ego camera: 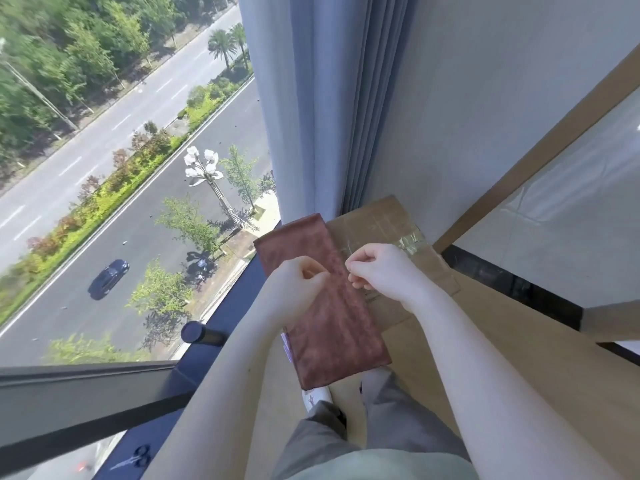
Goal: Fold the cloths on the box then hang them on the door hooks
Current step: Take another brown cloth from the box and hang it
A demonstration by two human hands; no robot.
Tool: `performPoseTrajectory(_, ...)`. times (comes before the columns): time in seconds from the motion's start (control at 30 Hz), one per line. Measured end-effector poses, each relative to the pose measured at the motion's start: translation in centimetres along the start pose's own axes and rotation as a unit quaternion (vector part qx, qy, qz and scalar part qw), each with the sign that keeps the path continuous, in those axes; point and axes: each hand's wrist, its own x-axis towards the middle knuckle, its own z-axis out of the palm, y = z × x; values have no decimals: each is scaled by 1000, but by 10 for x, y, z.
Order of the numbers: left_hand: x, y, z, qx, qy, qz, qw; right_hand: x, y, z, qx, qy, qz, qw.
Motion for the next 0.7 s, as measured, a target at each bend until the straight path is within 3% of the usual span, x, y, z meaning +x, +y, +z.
performPoseTrajectory(0.43,56,-18,-1,-63,65,-116,989,103,-12,11,-78,-71,-11,994)
performPoseTrajectory(0.7,96,-52,14,26,60,-130,989,158,-6,33,-128,-64,-12,990)
